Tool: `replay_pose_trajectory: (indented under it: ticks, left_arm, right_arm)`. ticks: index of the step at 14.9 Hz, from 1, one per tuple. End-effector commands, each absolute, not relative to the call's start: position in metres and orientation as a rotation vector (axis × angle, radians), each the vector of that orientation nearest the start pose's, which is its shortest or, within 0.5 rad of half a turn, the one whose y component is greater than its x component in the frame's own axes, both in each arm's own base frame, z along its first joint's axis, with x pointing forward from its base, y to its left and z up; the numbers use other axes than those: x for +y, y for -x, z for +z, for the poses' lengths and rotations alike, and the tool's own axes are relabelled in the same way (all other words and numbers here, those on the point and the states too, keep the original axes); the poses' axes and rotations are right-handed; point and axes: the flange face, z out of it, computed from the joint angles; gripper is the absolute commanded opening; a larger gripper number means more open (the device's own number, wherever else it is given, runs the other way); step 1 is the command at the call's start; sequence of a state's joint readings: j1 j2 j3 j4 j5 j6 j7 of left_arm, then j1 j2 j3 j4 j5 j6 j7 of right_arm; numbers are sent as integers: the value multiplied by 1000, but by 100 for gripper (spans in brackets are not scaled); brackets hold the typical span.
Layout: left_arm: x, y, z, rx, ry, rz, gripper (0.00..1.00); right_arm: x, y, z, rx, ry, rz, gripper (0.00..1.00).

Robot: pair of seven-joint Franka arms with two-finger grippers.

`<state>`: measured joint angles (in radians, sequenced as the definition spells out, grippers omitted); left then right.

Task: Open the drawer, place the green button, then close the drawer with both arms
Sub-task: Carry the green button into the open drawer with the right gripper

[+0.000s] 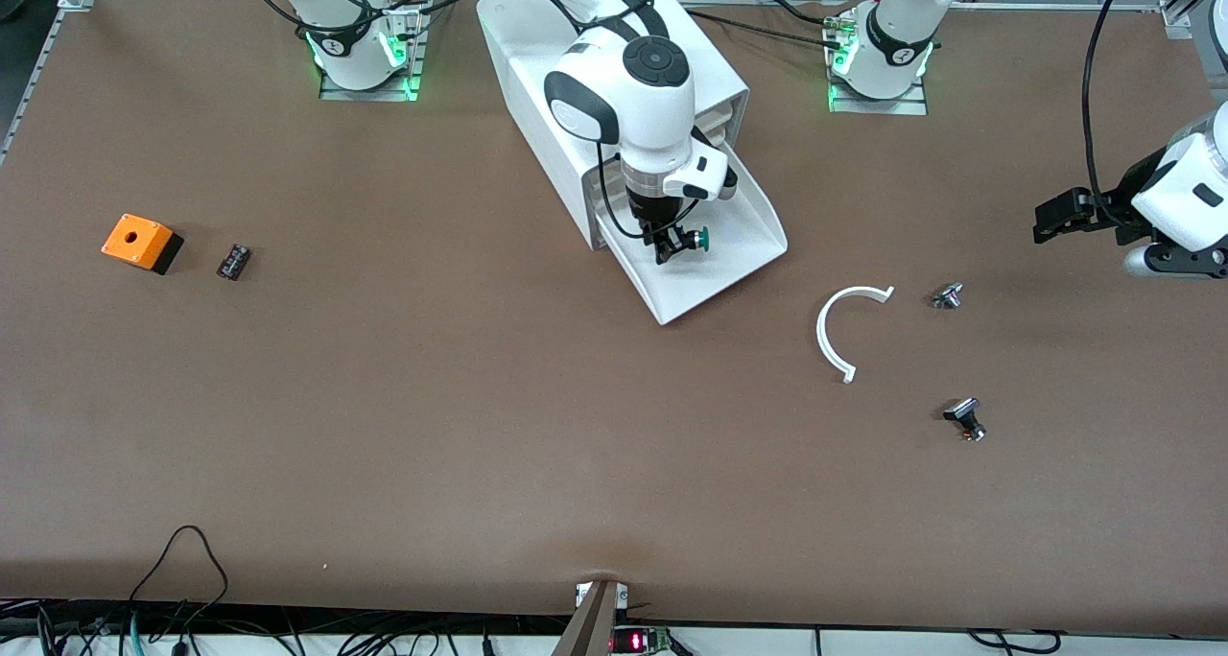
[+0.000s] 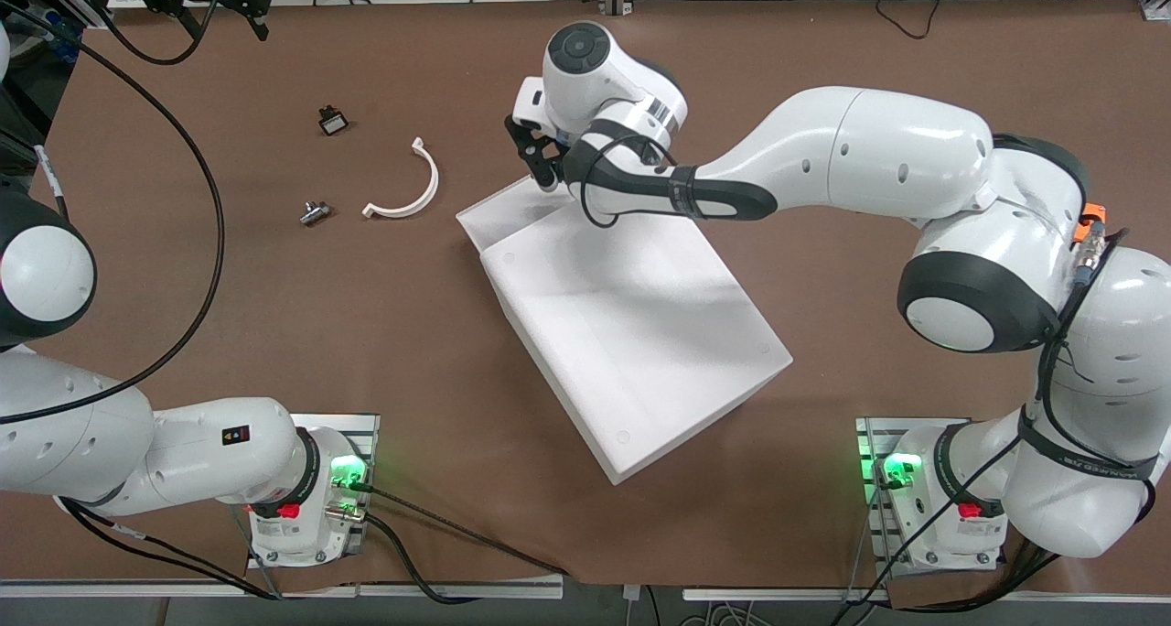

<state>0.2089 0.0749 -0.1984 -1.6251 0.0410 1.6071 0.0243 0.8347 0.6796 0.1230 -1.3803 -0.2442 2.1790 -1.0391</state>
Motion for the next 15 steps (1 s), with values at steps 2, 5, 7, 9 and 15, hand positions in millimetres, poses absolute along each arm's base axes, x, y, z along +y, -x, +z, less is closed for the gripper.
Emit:
replay_pose_trajectory:
  ticks: [2,5,7,9,15]
  left_arm:
    - [14,-569,564,17,3093,132,100]
    - [15,-569,564,15,3093,127,100]
    - [15,-570,563,15,3093,130,100]
    - [15,-570,563,15,3093,130,100]
    - [15,-570,563,15,3093,127,100]
  right_arm:
    - [611,-434,295,2624,-1437,138,16]
    - [612,-434,283,2622,-1453,131,18]
    - [611,-434,279,2606,-1485,125,25]
    - [612,-434,275,2608,-1485,129,35]
    - [615,-437,290,2580,-1520,156,100]
